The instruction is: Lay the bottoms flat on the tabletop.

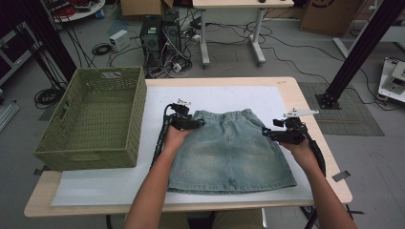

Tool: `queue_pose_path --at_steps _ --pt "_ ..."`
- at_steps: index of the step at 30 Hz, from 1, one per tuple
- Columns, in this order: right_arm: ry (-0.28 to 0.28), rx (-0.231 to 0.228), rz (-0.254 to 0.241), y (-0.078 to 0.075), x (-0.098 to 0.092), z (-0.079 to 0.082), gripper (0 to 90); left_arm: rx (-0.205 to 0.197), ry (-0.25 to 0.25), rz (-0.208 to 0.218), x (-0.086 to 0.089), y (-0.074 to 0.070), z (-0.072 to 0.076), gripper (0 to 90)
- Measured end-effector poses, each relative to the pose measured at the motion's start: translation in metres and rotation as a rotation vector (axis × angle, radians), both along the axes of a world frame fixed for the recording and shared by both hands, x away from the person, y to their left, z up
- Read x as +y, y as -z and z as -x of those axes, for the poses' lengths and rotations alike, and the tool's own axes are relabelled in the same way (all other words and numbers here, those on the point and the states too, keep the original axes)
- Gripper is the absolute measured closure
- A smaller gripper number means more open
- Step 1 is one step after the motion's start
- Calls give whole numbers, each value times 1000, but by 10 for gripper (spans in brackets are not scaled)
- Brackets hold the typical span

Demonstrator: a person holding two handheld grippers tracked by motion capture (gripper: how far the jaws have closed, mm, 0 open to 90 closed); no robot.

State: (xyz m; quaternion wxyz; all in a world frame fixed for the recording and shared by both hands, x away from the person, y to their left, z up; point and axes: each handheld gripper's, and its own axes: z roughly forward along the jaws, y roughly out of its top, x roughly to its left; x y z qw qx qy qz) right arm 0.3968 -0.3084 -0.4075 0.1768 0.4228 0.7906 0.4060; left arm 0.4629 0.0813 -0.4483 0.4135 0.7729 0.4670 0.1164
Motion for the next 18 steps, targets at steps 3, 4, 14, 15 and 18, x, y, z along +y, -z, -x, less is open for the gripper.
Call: queue_pose_path --at_steps 3,4,14,15,18 --pt "2 10 16 1 5 -8 348 -24 3 -22 1 1 2 451" --pt "4 10 18 1 7 -11 351 -26 9 -27 1 0 2 494" --pt "88 88 37 27 26 -54 506 -131 -23 73 12 -1 14 749" --pt "93 89 38 30 28 -55 612 -146 -23 72 12 -3 14 750" --pt "82 86 79 36 33 -58 837 -183 -33 62 13 -8 16 751"
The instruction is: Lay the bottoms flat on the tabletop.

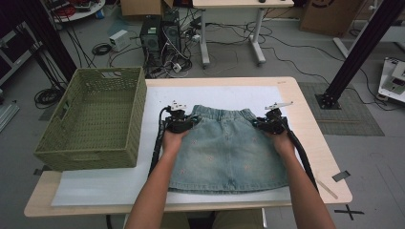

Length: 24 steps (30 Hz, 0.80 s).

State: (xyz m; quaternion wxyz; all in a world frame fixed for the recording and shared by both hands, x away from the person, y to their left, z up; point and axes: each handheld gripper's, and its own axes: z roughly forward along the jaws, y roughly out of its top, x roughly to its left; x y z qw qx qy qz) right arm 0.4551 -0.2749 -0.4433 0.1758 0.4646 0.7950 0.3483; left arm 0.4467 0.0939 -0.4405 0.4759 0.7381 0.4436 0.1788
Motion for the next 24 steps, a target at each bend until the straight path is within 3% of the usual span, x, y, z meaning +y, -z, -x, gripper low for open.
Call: queue_pose_path --at_steps 3,5,8,12,13,15,17,19,21,23,24 --pt "50 -26 37 -5 -3 -1 863 -5 -26 -17 0 -2 1 759" --pt "93 -37 15 -8 -10 -2 865 -7 -48 -41 -1 -2 2 764" --pt "111 -65 51 -10 -11 -3 865 -47 -70 -96 -7 -2 4 767" --pt "140 -105 82 -10 -8 -7 863 -89 -66 -136 -13 -3 1 760" --pt "142 -105 93 -10 -5 -8 862 -108 -68 -154 -14 -4 0 743" --pt "137 -133 111 -10 0 -9 858 -106 -66 -128 -16 -5 0 644" --pt "132 -116 68 -10 0 -9 826 -78 -75 -87 -13 -6 0 491" --pt "147 -115 55 -11 -3 -8 738 -54 -75 -60 -7 -9 1 462" --pt "169 -111 -5 -16 -11 -6 661 -40 -67 -14 0 -13 5 450" --pt "162 -116 -73 -23 -18 -1 561 -17 -67 -13 7 -15 8 450" --pt "157 -108 -93 -26 -22 1 554 -3 -68 -19 10 -14 10 450"
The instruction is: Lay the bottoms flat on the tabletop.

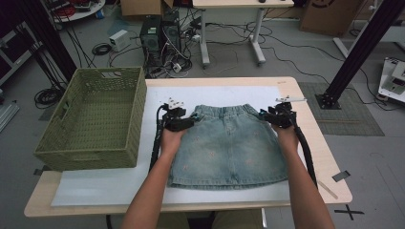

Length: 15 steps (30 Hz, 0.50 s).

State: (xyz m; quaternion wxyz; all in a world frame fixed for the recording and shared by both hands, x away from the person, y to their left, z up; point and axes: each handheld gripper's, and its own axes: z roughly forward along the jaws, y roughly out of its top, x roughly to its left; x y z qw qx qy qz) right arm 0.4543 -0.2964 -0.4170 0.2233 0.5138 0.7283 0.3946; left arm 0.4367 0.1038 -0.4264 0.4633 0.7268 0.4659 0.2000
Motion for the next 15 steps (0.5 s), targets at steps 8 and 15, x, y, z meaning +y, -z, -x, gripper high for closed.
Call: queue_pose_path --at_steps 8,15 --pt "-93 150 -27 12 -10 19 466 185 14 65 13 22 5 475" --pt "-74 209 53 25 -14 25 769 193 8 92 14 28 11 798"
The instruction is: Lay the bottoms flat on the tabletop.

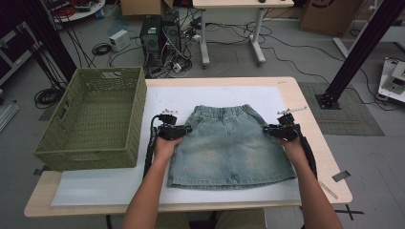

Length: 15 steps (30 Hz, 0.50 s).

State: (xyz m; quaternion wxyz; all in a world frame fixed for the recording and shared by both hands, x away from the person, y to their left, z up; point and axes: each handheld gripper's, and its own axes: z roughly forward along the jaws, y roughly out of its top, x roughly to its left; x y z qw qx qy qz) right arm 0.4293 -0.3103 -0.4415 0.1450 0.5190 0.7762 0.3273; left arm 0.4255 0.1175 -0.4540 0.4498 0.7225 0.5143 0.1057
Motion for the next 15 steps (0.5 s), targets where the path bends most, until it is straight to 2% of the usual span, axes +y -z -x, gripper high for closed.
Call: queue_pose_path --at_steps 1,2,4,8,11,15 --pt "-20 -4 -2 0 -2 1 824 -23 -32 -6 0 -1 2 807" --pt "-23 -4 11 -1 -2 1 834 -54 -60 -4 1 -2 4 810" --pt "-1 -33 60 -4 1 2 839 -106 -100 -1 3 -6 5 812" --pt "41 -110 66 -9 3 0 839 -227 -106 -38 2 -15 4 812" --pt "42 -151 70 -11 6 -5 838 -247 -104 -54 5 -18 -2 811" --pt "51 -182 87 -10 11 -11 837 -267 -97 -73 6 -16 -9 809"
